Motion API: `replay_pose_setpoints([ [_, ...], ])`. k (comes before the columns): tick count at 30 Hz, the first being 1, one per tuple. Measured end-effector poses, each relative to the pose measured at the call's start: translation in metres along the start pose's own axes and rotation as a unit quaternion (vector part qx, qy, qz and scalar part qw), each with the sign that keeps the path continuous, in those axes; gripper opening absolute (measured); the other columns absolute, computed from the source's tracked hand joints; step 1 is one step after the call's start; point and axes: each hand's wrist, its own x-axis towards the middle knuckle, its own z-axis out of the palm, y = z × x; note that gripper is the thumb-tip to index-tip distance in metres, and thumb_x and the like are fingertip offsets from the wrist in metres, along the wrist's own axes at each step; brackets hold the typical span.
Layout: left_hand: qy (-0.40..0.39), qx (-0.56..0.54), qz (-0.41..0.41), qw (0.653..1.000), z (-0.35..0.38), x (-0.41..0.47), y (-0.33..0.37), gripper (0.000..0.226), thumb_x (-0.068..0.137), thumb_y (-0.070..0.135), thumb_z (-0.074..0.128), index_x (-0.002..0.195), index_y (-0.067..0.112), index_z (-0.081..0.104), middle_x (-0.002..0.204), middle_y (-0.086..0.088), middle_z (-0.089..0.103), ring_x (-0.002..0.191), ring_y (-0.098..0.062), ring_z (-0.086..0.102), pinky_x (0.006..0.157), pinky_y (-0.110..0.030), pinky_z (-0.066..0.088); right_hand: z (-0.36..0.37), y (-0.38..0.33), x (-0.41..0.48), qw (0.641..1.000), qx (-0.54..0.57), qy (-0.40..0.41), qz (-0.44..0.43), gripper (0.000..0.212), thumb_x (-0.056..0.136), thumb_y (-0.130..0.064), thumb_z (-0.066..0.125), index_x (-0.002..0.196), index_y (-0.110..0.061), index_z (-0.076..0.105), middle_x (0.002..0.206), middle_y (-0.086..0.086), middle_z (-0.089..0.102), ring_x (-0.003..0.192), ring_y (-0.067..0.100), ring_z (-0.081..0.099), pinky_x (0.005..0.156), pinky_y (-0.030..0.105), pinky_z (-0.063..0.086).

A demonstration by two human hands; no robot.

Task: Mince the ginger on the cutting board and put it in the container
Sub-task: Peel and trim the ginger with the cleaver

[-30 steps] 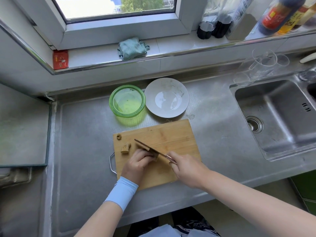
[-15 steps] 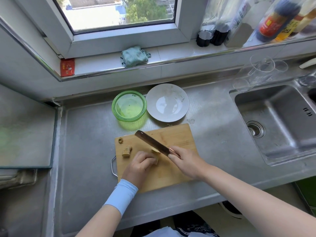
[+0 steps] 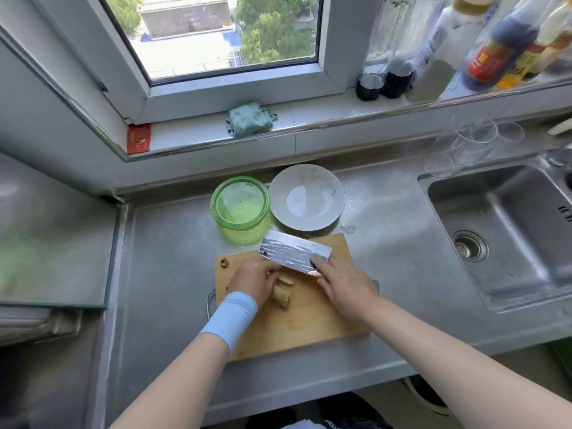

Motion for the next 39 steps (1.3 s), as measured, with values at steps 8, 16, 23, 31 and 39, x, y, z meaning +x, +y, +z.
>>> replay_pose_setpoints([
  [8, -0.099, 0.101, -0.072, 0.987, -0.001, 0.017, 0.017, 0.013, 0.082, 0.042, 0.073, 0.092, 0.034, 0.076, 0.095, 0.007, 0.060, 0.099, -0.019, 0.061, 0.085, -0.029, 0.049, 0.020, -0.002, 0.012, 0.998, 0.047, 0.045, -0.024, 0.037, 0.103, -0.028, 0.044, 0.140, -0.032, 0.044, 0.117, 0.003, 0.043, 0.114, 0.025, 0.041, 0.086, 0.037, 0.042],
  [16, -0.021, -0.036, -0.068, 0.997, -0.018, 0.003, 0.008, 0.013, 0.087, 0.031, 0.071, 0.080, 0.039, 0.064, 0.074, 0.016, 0.062, 0.075, -0.009, 0.057, 0.073, -0.027, 0.046, 0.020, -0.017, 0.021, 0.991, -0.028, 0.125, -0.046, 0.040, 0.088, -0.031, 0.059, 0.127, -0.026, 0.057, 0.106, 0.003, 0.054, 0.103, 0.029, 0.053, 0.089, 0.042, 0.042],
  [23, 0.122, -0.032, 0.001, 0.992, -0.048, -0.012, -0.022, 0.011, 0.077, 0.027, 0.082, 0.077, 0.028, 0.071, 0.077, 0.016, 0.064, 0.072, -0.008, 0.054, 0.069, -0.031, 0.050, -0.017, -0.102, 0.058, 0.856, 0.498, -0.076, 0.117, 0.026, 0.102, -0.026, 0.054, 0.101, -0.006, 0.072, 0.078, 0.002, 0.068, 0.053, 0.015, 0.053, 0.047, 0.023, 0.040],
  [31, 0.126, -0.022, -0.069, 0.989, -0.070, -0.015, -0.087, 0.029, 0.090, 0.014, 0.067, 0.118, 0.021, 0.070, 0.108, 0.002, 0.065, 0.107, -0.020, 0.055, 0.094, -0.037, 0.047, -0.001, -0.139, 0.098, 0.886, 0.440, -0.059, 0.133, 0.022, 0.085, -0.014, 0.076, 0.106, -0.016, 0.068, 0.091, 0.008, 0.075, 0.061, 0.018, 0.064, 0.053, 0.024, 0.051],
  [39, -0.006, 0.036, -0.072, 0.997, -0.064, -0.003, -0.092, 0.019, 0.092, 0.029, 0.062, 0.110, 0.029, 0.070, 0.113, 0.008, 0.057, 0.118, -0.013, 0.042, 0.087, -0.036, 0.048, 0.005, -0.148, 0.122, 0.974, 0.213, -0.073, 0.021, 0.028, 0.093, -0.006, 0.058, 0.111, -0.019, 0.074, 0.112, -0.002, 0.071, 0.107, 0.015, 0.061, 0.084, 0.019, 0.039],
])
